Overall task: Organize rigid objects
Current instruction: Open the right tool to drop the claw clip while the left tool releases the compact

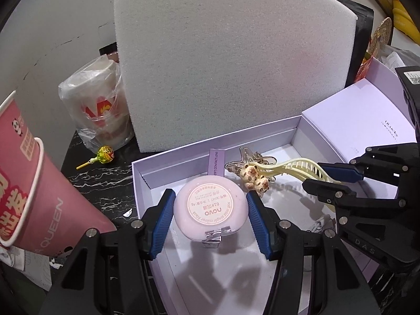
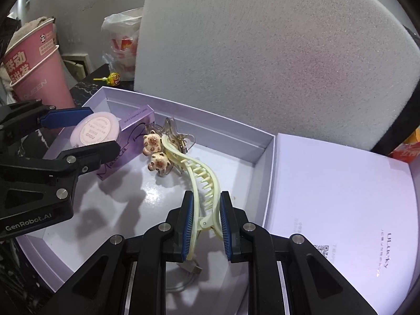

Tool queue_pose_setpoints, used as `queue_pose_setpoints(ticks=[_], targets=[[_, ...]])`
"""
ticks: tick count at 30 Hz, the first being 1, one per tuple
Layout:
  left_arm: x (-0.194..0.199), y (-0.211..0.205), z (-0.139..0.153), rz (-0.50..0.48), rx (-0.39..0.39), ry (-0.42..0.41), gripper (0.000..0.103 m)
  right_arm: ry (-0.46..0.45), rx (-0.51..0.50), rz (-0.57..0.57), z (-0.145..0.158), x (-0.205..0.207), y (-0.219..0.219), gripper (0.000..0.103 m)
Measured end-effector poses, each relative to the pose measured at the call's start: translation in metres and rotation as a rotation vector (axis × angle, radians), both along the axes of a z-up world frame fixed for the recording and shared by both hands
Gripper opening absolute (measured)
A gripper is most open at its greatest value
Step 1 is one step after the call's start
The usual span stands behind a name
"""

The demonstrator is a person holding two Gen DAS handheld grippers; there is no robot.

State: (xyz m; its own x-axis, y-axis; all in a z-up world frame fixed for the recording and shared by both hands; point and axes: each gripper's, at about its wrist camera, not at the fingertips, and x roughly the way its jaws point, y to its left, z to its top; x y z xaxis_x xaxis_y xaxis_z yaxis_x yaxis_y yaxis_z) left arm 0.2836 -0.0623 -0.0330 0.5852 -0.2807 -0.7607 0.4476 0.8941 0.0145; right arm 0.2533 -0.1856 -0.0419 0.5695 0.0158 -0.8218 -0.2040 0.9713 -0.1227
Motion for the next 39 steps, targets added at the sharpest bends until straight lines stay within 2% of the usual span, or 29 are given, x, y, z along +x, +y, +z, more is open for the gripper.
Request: queue_pose_setpoints(ticks=[12,17,22,30,34,39], targets=[[0.002,-0.008,-0.002,-0.010,0.058,0.002,0.055,-0.010,0.007,0.003,-0.002,-0.007,-0.007,0.021],[-0.005,-0.008,-0.003,-0.009,0.066,-0.011,0.055,-0.018,0.014,-0.003,0.003,-0.012,-0.009,0.042],[-0.012,-0.009,-0.003,-0.026,0.060,-0.009,0.055,-0.029,0.009,-0.006,0.007,-0.018,-0.011,0.042],[-0.013,-0.004,0.008,0.017,0.057,-0.030,0.056,-0.045,0.014,-0.031,0.018,-0.027,-0.018,0.042],[-0.017,-0.002,0.018,0.047,0.058,-0.057,0.064,-0.062,0.020,-0.039,0.026,-0.033,-0.020,0.042],[-0.024,-0.001,0.029,0.052,0.041,-0.066,0.064,-0.081,0.017,-0.046,0.036,-0.044,-0.023,0.042]])
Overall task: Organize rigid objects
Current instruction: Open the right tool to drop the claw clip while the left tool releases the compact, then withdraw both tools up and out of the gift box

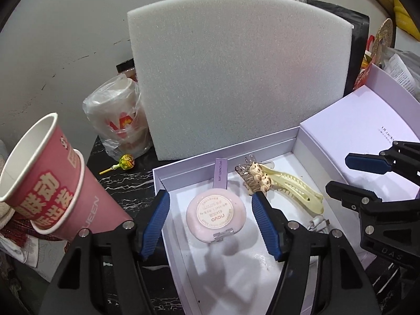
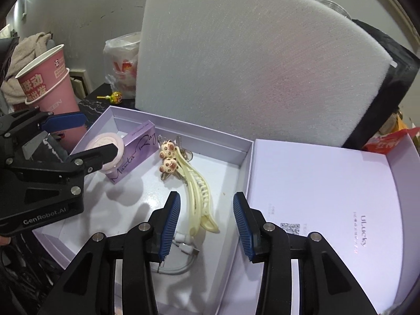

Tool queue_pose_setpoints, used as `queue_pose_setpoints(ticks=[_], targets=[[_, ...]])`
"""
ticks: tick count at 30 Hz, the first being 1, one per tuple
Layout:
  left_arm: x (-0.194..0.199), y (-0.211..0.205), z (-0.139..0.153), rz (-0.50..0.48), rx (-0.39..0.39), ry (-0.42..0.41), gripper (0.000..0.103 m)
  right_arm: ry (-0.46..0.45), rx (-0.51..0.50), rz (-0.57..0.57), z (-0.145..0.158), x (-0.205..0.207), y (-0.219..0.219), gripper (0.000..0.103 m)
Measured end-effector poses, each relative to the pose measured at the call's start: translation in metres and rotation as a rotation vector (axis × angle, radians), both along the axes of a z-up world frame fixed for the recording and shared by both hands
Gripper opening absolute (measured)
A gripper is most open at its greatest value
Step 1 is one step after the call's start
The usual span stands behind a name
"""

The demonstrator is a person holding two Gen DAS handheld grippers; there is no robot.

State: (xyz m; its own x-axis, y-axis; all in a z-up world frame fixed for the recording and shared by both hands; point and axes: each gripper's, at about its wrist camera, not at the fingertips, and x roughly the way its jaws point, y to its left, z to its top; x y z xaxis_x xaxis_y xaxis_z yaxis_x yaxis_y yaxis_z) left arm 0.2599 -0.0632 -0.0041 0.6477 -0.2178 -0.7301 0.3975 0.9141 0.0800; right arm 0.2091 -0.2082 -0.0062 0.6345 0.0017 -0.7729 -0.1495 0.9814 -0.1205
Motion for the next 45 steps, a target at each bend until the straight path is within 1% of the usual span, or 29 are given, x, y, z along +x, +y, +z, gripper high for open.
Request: queue_pose_setpoints(ticks=[8,14,18,20,28,30,31,32,33,36,45], targets=[[-0.021,0.005,0.024,0.003,-0.025,-0.037,0.064,-0.040,0.007,-0.008,0.015,-0.015,0.002,0.042],[-0.043,0.007,0.042,-0.002,-0.034,-0.072,0.064,-0.084,0.002,-0.009,0.029,-0.034,0.003,0.042],[-0.058,0.008,0.054,-0.004,-0.043,-0.102,0.064,-0.113,0.004,-0.008,0.040,-0.052,0.003,0.043],[-0.067,0.009,0.060,-0.004,-0.049,-0.114,0.064,-0.133,0.006,-0.007,0.045,-0.060,0.003,0.047],[-0.097,0.011,0.077,0.001,-0.066,-0.136,0.065,-0.200,-0.008,0.001,0.062,-0.096,0.005,0.047],[-0.103,0.011,0.079,-0.005,-0.071,-0.142,0.075,-0.209,-0.005,0.007,0.065,-0.104,0.006,0.049],[-0.108,0.011,0.081,-0.009,-0.073,-0.149,0.083,-0.216,-0.005,0.009,0.067,-0.108,0.006,0.051],[-0.112,0.010,0.083,-0.010,-0.073,-0.159,0.089,-0.222,-0.004,0.010,0.068,-0.112,0.006,0.052],[-0.116,0.010,0.084,-0.012,-0.073,-0.167,0.091,-0.227,-0.004,0.009,0.069,-0.116,0.006,0.052],[-0.128,0.010,0.088,-0.016,-0.068,-0.185,0.092,-0.239,-0.001,0.009,0.072,-0.127,0.006,0.053],[-0.159,0.016,0.091,-0.010,-0.090,-0.187,0.092,-0.282,0.016,0.010,0.078,-0.163,0.003,0.063]])
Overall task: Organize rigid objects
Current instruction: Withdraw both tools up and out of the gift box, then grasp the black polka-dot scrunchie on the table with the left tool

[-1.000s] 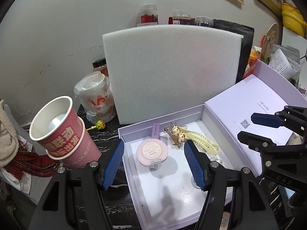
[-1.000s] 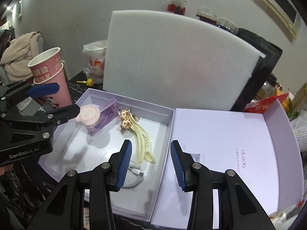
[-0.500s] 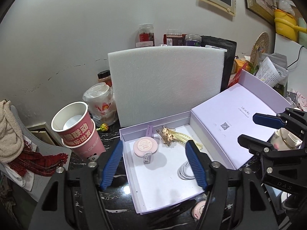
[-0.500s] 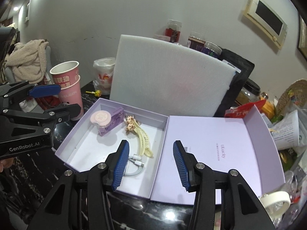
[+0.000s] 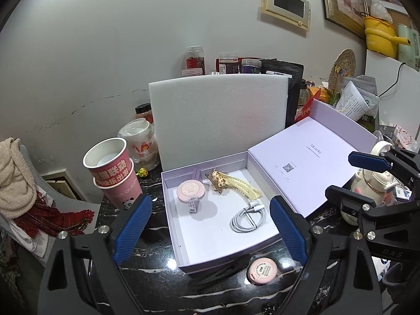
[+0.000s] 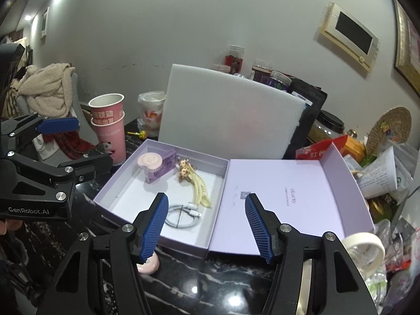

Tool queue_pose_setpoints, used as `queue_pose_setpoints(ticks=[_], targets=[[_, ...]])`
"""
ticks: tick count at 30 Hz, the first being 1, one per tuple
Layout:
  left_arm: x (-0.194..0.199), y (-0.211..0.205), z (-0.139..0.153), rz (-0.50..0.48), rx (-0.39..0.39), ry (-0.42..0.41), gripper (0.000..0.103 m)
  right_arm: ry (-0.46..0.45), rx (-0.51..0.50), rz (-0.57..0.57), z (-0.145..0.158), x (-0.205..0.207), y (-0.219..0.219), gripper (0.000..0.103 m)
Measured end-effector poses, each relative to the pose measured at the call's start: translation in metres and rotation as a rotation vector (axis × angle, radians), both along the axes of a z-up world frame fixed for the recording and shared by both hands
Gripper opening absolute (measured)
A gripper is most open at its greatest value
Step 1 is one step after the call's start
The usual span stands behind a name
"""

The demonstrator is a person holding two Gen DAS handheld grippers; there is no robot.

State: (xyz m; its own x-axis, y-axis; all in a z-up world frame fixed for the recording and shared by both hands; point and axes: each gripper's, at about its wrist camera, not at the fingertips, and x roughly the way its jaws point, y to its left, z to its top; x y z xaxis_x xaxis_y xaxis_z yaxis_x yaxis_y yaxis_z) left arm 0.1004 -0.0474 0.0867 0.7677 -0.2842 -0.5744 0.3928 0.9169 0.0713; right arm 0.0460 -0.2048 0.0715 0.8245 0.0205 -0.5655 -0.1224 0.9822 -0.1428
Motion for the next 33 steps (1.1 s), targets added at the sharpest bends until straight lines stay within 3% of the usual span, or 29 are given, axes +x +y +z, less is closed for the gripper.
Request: queue_pose_setpoints(ticks=[16,33], targets=[[-0.048,0.010,-0.020,-0.020,0.005,0.033,0.092,0.013,0.045,0.006,-0.022,-0.051,0.006,0.066],[-0.085,-0.002,-0.075,-0.076,-0.041,0.162,0.092,0.104,0.094,-0.052,-0.072,-0.074,-0.014,0.066]])
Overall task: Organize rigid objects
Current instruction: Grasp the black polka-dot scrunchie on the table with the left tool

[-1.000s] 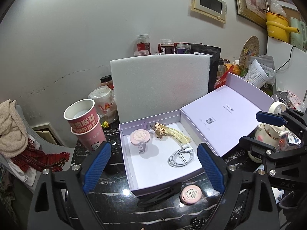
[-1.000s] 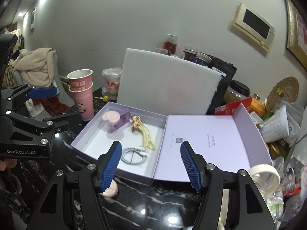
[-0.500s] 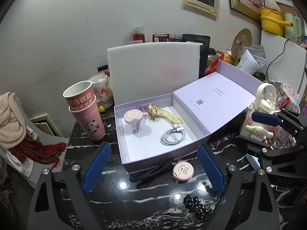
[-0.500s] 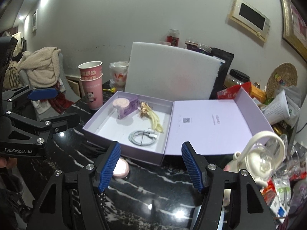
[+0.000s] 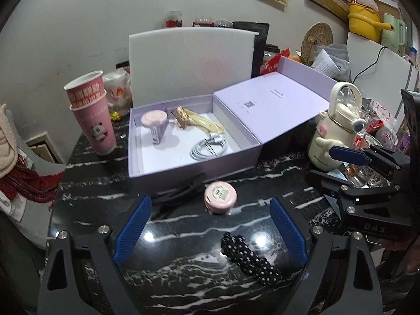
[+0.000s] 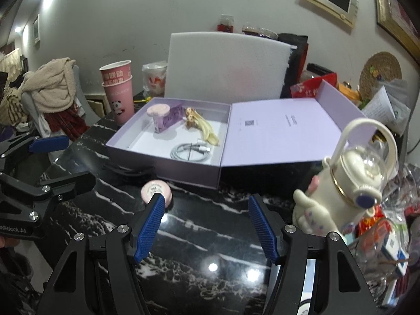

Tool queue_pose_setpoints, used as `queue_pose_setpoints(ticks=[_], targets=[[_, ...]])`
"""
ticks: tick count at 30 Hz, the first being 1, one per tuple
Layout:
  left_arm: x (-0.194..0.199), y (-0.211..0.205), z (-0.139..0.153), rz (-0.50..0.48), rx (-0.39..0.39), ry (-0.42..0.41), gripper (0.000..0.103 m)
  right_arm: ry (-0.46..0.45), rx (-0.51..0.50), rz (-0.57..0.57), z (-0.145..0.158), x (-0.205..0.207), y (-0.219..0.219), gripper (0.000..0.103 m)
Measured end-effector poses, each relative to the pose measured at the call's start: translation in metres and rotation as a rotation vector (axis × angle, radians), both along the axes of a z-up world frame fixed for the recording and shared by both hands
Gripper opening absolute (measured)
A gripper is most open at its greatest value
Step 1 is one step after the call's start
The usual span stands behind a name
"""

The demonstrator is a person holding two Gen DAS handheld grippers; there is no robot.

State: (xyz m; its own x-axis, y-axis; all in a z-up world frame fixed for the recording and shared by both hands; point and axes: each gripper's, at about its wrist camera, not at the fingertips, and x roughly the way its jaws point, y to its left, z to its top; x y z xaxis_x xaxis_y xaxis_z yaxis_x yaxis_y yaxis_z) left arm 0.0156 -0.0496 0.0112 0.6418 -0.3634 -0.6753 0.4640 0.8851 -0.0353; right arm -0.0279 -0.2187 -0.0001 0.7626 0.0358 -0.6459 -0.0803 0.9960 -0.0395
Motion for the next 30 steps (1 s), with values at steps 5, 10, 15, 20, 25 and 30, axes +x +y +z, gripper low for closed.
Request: queue_pose_setpoints(ticks=[5,10,15,20,25,30], targets=[[-0.010,-0.007,-0.019,-0.003,-0.011,0.045,0.092,0.024,0.008,-0.027,-0.012,-0.005,-0.007,0.066],[-0.019,-0.014,-0.039,-0.016,-0.031,0.084,0.092,0.050,0.016,-0.051,-0.023,-0.008,-0.015,0.066],[-0.022,-0.023,-0.060,-0.029,-0.032,0.137,0.092,0.078,0.035,-0.062,-0.034,-0.009,-0.020,0.066],[-0.023,-0.024,-0.077,-0.034,-0.049,0.194,0.092,0.092,0.049,-0.064,-0.042,-0.009,-0.024,0.066],[-0.024,-0.026,-0.088,-0.038,-0.032,0.230,0.076,0.105,0.055,-0.056,-0.047,-0.005,-0.024,0.066],[-0.023,-0.028,-0.097,-0.041,-0.016,0.247,0.059,0.127,0.036,-0.033,-0.053,0.003,-0.018,0.066]])
